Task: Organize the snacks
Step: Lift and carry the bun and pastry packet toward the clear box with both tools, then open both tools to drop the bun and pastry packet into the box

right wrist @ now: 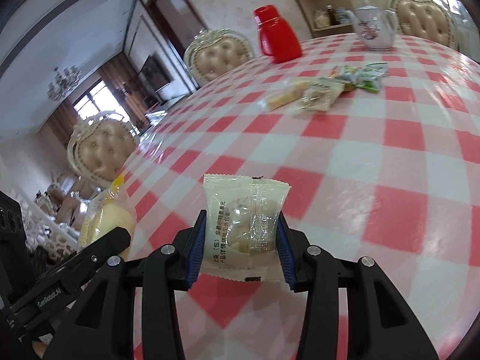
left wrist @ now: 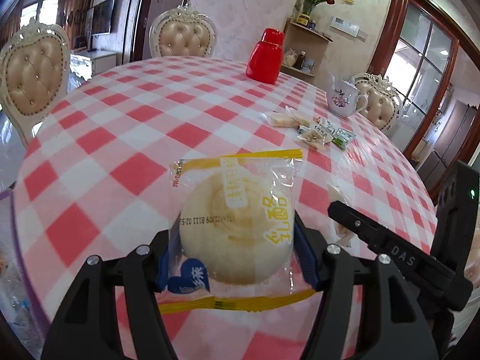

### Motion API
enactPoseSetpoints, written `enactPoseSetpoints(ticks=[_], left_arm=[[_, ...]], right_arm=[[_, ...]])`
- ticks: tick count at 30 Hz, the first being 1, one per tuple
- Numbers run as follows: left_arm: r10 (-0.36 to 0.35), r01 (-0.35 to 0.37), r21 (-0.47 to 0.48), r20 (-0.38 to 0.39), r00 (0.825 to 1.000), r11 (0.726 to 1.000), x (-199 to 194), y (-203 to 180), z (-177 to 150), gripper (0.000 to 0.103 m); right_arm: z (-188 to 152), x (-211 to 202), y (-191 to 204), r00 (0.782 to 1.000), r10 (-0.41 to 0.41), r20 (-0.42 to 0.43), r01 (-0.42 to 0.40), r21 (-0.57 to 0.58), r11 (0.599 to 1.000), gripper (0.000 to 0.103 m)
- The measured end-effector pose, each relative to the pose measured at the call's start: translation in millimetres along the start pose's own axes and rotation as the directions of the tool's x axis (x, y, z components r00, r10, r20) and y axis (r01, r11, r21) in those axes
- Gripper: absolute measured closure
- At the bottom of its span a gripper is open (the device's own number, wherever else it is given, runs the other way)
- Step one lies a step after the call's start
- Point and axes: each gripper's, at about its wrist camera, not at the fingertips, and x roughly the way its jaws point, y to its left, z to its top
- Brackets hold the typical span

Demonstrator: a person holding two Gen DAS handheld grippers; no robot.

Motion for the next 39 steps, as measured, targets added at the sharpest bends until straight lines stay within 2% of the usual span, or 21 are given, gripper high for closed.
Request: enactPoseSetpoints(ticks=[11, 19, 22, 27, 32, 39], left_arm=[[0.084, -0.084, -0.006, 0.040, 0.996, 0.996, -58, 56, -21, 0.038], [0.167, -0.163, -0.055, 0.072, 0.983, 0.985, -93, 115, -28, 0.038], [0.214, -0.208, -0.080, 0.071, 0.974, 0.975, -100, 142, -32, 0.038], [0.277, -0.269, -0.121, 0.060, 0.959, 0.956, -108, 180, -35, 0.038], [0.330, -0.322, -0.129, 0.048, 0.943, 0.938, -113, 205, -36, 0.038], [0.423, -0.416, -0.131, 0.033, 0.905, 0.900, -123, 236, -39, 0.038]], right_arm=[[-28, 16, 65, 0.994, 0.070, -0.088, -0.080, -0.122, 0.989, 0.060], [-46, 29, 112, 0.984, 0.102, -0.147, -0.130, -0.193, 0.972, 0.060], [-53, 33, 134, 0.975, 0.139, -0.172, -0.177, -0.232, 0.957, 0.060], [-70, 33, 183, 0.961, 0.183, -0.210, -0.246, -0.332, 0.911, 0.060], [-93, 29, 231, 0.943, 0.215, -0.256, -0.310, -0.432, 0.847, 0.060], [-133, 29, 281, 0.911, 0.228, -0.344, -0.390, -0.537, 0.748, 0.060]])
